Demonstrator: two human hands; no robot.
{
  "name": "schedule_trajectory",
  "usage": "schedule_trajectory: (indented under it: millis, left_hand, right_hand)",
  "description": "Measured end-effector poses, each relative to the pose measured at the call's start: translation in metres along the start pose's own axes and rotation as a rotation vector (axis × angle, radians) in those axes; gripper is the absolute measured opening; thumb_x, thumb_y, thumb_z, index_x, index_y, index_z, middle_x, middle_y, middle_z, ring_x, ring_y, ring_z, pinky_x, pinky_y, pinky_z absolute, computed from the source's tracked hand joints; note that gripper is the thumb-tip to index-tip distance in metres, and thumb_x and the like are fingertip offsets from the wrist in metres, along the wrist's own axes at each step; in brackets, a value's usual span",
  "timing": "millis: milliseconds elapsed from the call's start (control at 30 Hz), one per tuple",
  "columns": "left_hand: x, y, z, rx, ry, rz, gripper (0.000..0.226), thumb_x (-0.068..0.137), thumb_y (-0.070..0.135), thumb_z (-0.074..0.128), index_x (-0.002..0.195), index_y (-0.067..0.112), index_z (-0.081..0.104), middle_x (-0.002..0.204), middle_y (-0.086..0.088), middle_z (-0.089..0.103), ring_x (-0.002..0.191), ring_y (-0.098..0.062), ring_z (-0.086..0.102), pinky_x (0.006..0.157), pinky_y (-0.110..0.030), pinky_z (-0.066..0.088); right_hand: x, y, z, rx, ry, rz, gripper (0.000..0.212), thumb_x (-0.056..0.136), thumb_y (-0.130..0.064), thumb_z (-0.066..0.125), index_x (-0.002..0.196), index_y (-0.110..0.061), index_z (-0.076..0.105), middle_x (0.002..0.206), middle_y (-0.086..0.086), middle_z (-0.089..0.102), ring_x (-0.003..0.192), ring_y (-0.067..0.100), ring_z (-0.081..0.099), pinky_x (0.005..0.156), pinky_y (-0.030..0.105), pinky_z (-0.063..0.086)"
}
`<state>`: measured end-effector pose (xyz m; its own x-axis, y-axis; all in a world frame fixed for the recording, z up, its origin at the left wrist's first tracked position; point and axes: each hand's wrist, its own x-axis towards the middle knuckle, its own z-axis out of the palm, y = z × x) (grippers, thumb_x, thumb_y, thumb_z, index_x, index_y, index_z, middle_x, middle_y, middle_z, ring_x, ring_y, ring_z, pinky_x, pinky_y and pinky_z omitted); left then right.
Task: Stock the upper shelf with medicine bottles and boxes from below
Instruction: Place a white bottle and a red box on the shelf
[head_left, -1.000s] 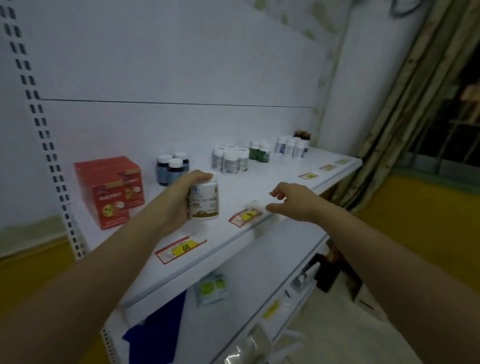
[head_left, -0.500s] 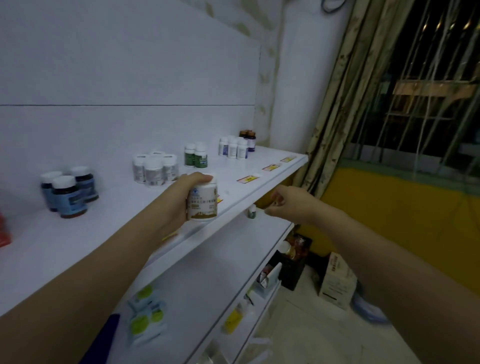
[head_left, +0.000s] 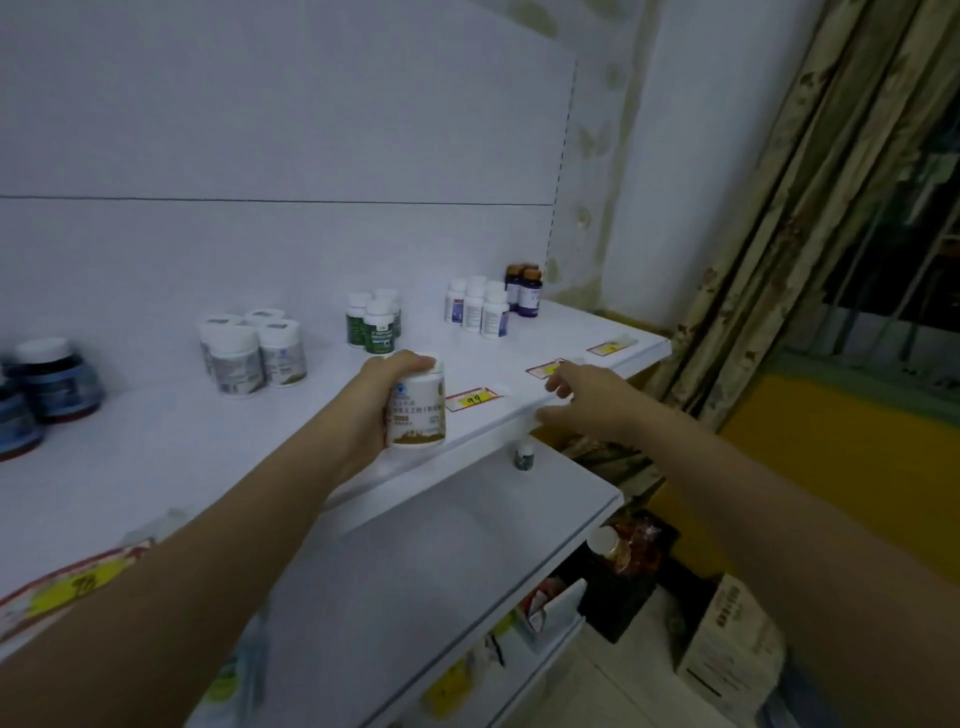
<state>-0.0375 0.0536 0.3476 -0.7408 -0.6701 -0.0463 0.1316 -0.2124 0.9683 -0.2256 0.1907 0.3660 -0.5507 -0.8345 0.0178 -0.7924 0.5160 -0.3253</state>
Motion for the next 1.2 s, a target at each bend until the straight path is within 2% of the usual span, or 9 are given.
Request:
schedule_trajectory:
  millis: [167,267,367,467,567,633,767,1000,1200]
  left_hand:
    - [0.032,0.010,-0.019,0.009,0.084,0.054,0.025,0.090,0.021,0.052,0.113,0.014,0.055,0.079,-0.006,0.066,0.073,-0.021,0.064,0.071,-0.035,0.056]
    - [0.044,0.012,-0.036,-0.016,0.127,0.082,0.020,0.086,0.021,0.058,0.104,0.012,0.055,0.078,-0.006,0.062,0.073,-0.021,0.061,0.072,-0.035,0.053]
    - [0.051,0.013,-0.059,0.019,0.150,0.121,0.049,0.066,0.020,0.074,0.109,0.013,0.051,0.086,-0.004,0.061,0.079,-0.019,0.061,0.067,-0.033,0.054]
    - [0.053,0.018,-0.084,0.113,0.249,0.160,0.058,0.054,0.012,0.078,0.105,0.012,0.052,0.084,-0.003,0.060,0.082,-0.018,0.060,0.068,-0.032,0.052]
    - [0.052,0.029,-0.109,0.214,0.346,0.173,0.078,0.041,0.017,0.079,0.114,0.004,0.053,0.098,-0.016,0.063,0.097,-0.031,0.062,0.079,-0.042,0.056]
    - [0.049,0.032,-0.123,0.273,0.394,0.176,0.079,0.047,0.016,0.081,0.120,0.010,0.052,0.111,-0.018,0.063,0.103,-0.032,0.062,0.088,-0.046,0.055]
    - [0.042,0.027,-0.139,0.299,0.579,0.191,0.054,0.074,0.001,0.074,0.116,0.019,0.044,0.109,-0.001,0.056,0.092,-0.015,0.059,0.072,-0.026,0.051]
    - [0.045,0.008,-0.147,0.401,0.804,0.084,0.067,0.066,0.006,0.083,0.125,0.016,0.051,0.112,-0.003,0.058,0.101,-0.024,0.058,0.087,-0.036,0.051]
    - [0.065,-0.003,-0.139,0.530,0.926,0.063,0.063,0.066,0.010,0.083,0.121,0.012,0.052,0.111,-0.001,0.057,0.097,-0.020,0.055,0.085,-0.034,0.048]
  right_hand:
    - [0.064,-0.010,0.013,0.024,-0.037,-0.102,0.050,0.087,-0.042,0.062,0.128,-0.016,0.049,0.130,0.006,0.054,0.113,0.019,0.052,0.088,0.028,0.042]
    - [0.096,-0.026,0.024,0.038,-0.039,-0.183,0.051,0.087,-0.041,0.062,0.129,-0.016,0.049,0.131,0.006,0.054,0.113,0.020,0.053,0.084,0.026,0.040]
    - [0.125,-0.049,0.033,0.062,-0.067,-0.253,0.050,0.087,-0.041,0.061,0.129,-0.015,0.049,0.132,0.007,0.054,0.114,0.020,0.053,0.085,0.026,0.041]
    - [0.148,-0.076,0.041,0.042,-0.093,-0.321,0.050,0.087,-0.041,0.062,0.128,-0.015,0.050,0.131,0.006,0.054,0.114,0.021,0.053,0.085,0.024,0.039]
    - [0.169,-0.105,0.046,0.019,-0.100,-0.404,0.049,0.087,-0.039,0.062,0.128,-0.014,0.050,0.130,0.007,0.054,0.113,0.021,0.053,0.083,0.023,0.038]
    - [0.181,-0.121,0.050,-0.001,-0.107,-0.455,0.050,0.088,-0.041,0.061,0.127,-0.013,0.050,0.128,0.009,0.055,0.105,0.020,0.052,0.080,0.023,0.037]
    - [0.196,-0.143,0.062,0.038,-0.154,-0.533,0.052,0.087,-0.042,0.061,0.129,-0.014,0.050,0.128,0.007,0.055,0.109,0.020,0.053,0.081,0.023,0.037]
    - [0.215,-0.150,0.074,0.082,-0.196,-0.605,0.049,0.085,-0.041,0.063,0.126,-0.017,0.051,0.127,0.004,0.055,0.106,0.015,0.053,0.086,0.024,0.042]
    - [0.228,-0.138,0.077,0.077,-0.228,-0.630,0.049,0.086,-0.039,0.064,0.126,-0.016,0.051,0.128,0.004,0.055,0.101,0.013,0.051,0.083,0.023,0.039]
